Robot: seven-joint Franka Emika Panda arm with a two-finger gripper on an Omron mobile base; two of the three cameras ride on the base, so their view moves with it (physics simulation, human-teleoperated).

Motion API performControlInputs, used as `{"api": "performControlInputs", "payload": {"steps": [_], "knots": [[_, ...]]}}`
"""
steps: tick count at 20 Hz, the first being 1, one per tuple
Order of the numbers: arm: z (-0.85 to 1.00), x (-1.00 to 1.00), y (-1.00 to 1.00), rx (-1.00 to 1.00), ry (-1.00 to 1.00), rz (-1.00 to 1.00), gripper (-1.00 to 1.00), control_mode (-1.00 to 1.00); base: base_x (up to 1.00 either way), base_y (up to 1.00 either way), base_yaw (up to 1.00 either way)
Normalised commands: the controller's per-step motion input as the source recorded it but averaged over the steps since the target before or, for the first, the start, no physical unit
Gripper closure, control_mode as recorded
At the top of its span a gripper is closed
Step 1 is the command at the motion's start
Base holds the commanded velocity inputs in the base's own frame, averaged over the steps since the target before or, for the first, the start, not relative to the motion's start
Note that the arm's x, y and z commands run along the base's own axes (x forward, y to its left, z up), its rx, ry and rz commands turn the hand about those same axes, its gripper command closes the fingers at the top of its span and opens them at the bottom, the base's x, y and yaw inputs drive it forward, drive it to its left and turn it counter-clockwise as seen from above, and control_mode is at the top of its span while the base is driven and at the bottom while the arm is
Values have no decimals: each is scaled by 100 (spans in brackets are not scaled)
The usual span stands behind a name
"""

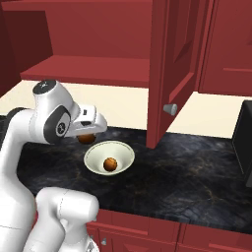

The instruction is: Open the cabinet. Pick the orange and orange from the cabinet and place them into the bowl. Then close the cabinet.

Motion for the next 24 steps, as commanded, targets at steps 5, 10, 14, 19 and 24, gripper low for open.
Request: {"api": "performControlInputs", "payload": {"steps": [5, 10, 14, 19, 24], "knots": [[-27, 25, 0, 0, 3, -1, 100, -100, 0, 0, 0], [-26, 25, -2, 2, 5, 0, 100, -100, 0, 0, 0], [-27, 25, -3, 4, 6, 0, 100, -100, 0, 0, 0], [-27, 27, -1, 2, 3, 0, 100, -100, 0, 0, 0], [-25, 28, -2, 2, 1, 0, 100, -100, 0, 0, 0]]}}
